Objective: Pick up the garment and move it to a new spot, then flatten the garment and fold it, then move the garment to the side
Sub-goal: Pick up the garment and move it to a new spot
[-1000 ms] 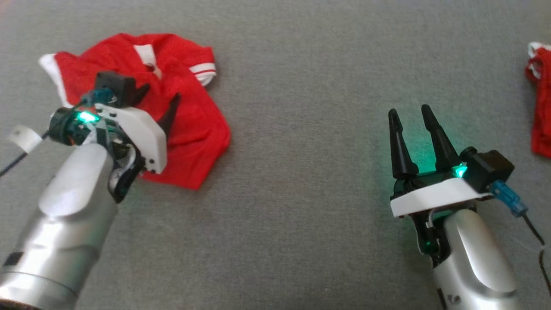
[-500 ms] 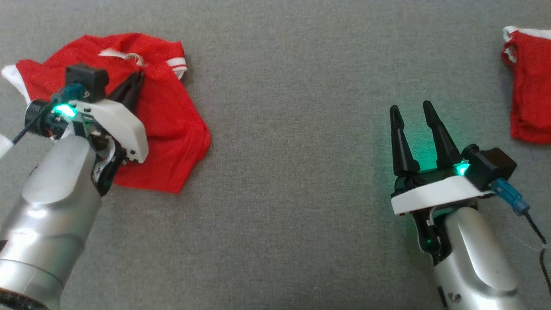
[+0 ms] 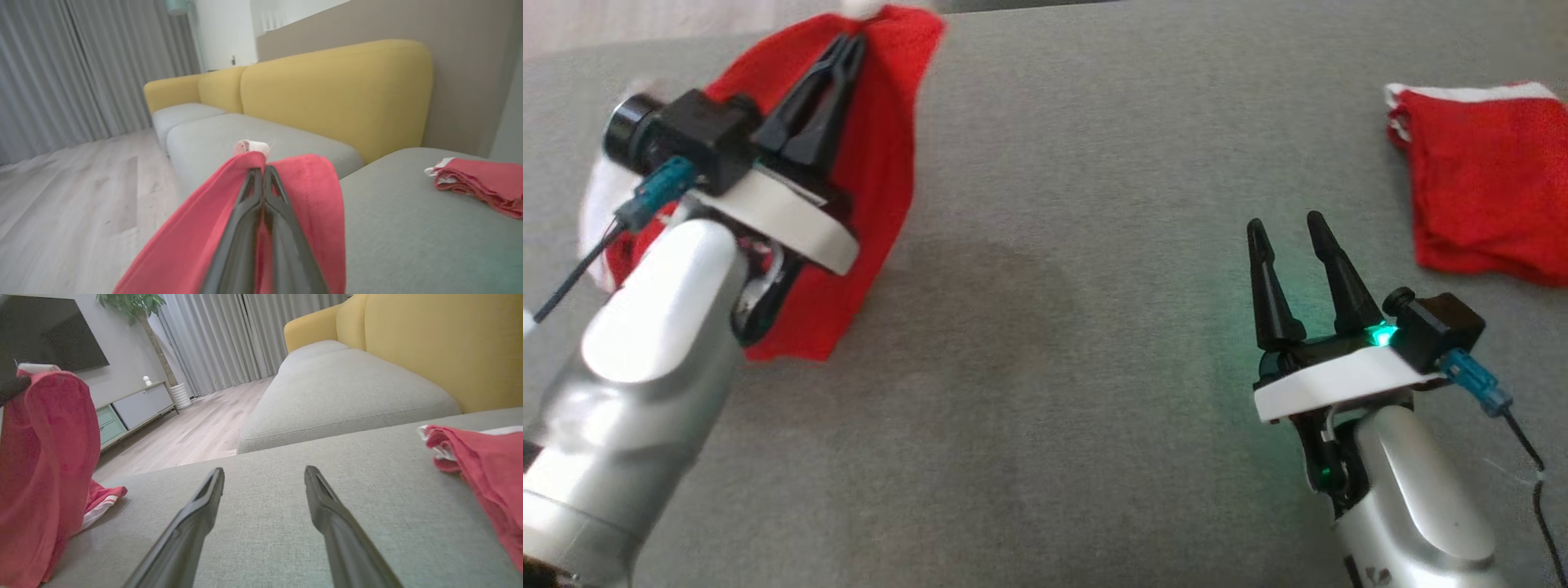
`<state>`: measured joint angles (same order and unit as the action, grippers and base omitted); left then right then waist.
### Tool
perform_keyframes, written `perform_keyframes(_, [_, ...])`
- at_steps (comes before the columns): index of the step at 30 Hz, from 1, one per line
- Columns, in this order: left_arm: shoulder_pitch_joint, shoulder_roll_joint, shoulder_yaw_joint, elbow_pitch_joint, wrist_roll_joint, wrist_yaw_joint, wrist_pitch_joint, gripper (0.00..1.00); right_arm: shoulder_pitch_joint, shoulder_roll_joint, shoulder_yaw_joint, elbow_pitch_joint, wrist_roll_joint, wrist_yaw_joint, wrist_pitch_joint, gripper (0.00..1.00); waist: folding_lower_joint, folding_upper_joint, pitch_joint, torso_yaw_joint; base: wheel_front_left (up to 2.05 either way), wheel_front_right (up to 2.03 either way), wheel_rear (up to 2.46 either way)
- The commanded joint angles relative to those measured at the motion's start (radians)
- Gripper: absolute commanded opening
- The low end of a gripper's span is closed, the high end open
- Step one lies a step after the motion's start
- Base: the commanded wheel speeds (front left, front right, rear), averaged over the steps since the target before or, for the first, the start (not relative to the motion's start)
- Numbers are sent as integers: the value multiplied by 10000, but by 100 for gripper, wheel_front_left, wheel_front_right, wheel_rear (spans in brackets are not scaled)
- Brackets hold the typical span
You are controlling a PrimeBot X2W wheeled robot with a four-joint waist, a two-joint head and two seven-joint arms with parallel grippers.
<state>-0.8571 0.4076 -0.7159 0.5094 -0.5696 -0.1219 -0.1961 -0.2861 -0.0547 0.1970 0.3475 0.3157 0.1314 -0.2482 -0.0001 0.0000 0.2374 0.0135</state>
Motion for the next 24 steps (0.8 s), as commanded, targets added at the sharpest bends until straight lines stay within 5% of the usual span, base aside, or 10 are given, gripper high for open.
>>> perform_keyframes(1, [-683,360,292,-500,94,105,-54,0,-55,45,259,-333,95,-7,-131,100,1,0,20,-243,0,0,0])
perform_keyframes(9, [-1923,113,52,-1795,610,291,412,0,-554,45,712,-829,759,-7,-134,100,1,0,881,-1826,0,0,0])
perform_keyframes(17, [-3461,-341,156,-862,937,274,1,0,-787,45,936,-1164,1263,-7,-134,100,1,0,1426,-2816,0,0,0])
perform_keyframes(19, [-3701,-441,193,-398,999,314,-128,100,-804,45,906,-1188,1300,-7,-135,100,1,0,1472,-2842,0,0,0])
perform_keyframes(24, [-3805,-544,284,518,1019,380,-394,100,-794,45,790,-1181,1235,-7,-135,100,1,0,1433,-2568,0,0,0])
